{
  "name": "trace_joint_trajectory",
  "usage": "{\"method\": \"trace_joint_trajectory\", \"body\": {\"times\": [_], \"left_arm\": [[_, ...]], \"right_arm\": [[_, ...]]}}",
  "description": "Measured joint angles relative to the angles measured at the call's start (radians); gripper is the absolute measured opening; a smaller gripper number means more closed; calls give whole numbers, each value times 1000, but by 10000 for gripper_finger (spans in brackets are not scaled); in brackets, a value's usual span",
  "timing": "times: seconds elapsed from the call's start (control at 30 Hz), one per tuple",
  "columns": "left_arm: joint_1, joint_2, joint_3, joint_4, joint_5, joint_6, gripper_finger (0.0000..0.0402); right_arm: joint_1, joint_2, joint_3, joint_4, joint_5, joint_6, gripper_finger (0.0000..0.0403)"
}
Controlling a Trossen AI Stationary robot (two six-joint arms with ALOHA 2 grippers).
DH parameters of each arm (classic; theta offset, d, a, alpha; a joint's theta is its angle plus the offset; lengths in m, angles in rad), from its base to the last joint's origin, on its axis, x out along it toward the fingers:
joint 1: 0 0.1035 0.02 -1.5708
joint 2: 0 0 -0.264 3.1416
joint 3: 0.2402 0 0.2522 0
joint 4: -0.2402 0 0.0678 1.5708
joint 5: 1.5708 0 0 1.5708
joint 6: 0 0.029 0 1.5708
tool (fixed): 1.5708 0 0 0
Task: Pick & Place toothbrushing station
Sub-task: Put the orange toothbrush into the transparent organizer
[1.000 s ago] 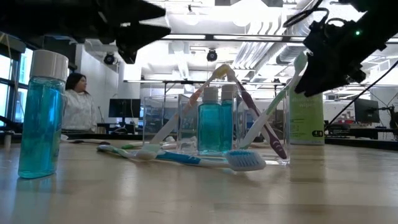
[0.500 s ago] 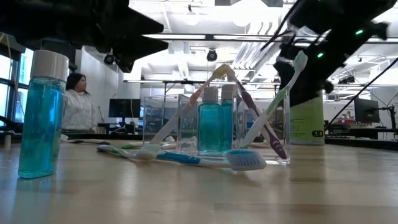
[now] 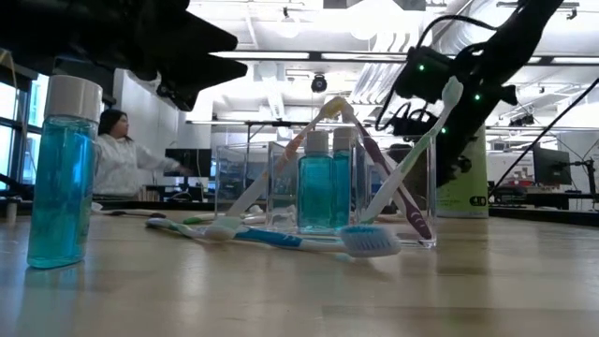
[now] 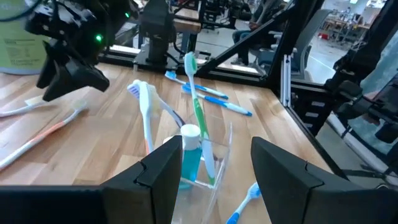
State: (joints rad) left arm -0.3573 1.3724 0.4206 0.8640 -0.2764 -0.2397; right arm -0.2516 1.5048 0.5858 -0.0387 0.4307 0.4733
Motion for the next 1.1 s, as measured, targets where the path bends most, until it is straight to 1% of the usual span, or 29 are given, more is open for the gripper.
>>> {"method": "trace_joint_trajectory", "body": {"times": [0.07,0.23,0.33,0.4,0.5,0.57,0.7,0.73,0.93,1.0,1.1], "left_arm": [[2,0,0,-7,0,2,187],[10,0,0,-14,0,3,187],[15,0,0,-20,0,3,187],[15,0,0,-18,0,2,187],[15,0,0,-19,0,2,187],[15,0,0,-19,0,3,187],[15,0,0,-19,0,2,187],[15,0,0,-20,0,1,187],[15,0,0,-37,0,0,187],[15,0,0,-44,0,-1,187],[15,0,0,-61,0,-1,187]], "right_arm": [[-27,22,4,36,-26,-25,188],[-85,74,3,54,-79,-60,188],[-105,120,4,82,-124,-80,188],[-112,148,6,96,-130,-96,185],[-110,177,9,104,-122,-122,158],[-108,179,7,104,-122,-136,123],[-86,174,6,111,-107,-190,29],[-81,173,5,117,-98,-201,20],[-15,140,0,107,3,-215,13],[14,111,-2,76,24,-216,13],[70,49,-1,46,96,-215,13]]}}
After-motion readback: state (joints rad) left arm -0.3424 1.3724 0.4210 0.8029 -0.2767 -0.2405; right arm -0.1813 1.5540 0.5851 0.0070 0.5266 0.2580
